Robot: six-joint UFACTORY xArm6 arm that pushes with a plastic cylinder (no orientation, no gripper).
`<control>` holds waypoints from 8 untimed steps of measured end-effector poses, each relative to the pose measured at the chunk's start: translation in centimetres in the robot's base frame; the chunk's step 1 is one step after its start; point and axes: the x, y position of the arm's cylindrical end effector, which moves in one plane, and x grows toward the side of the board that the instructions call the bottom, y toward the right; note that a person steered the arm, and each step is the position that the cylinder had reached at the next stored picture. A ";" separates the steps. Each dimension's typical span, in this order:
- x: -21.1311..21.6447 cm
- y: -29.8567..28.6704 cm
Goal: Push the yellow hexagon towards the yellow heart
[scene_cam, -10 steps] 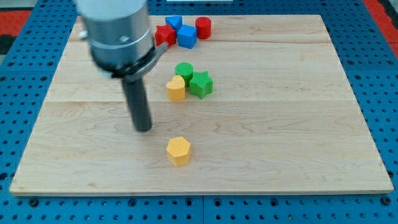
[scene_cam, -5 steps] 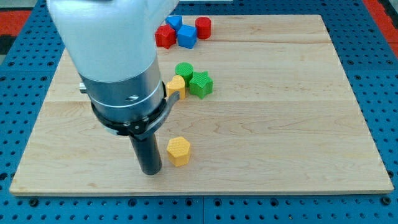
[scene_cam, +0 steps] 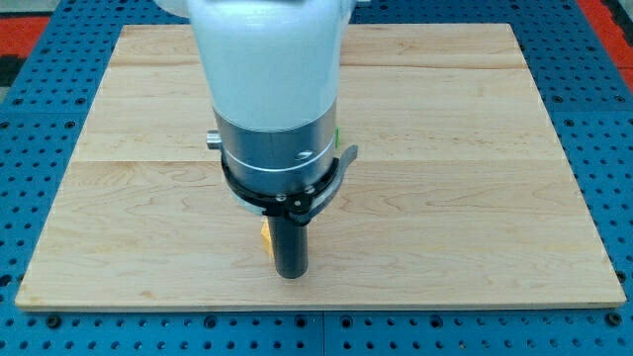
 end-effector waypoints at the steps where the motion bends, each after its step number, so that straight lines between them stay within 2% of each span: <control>1: -0.1 -0.6; 8: -6.4 -2.4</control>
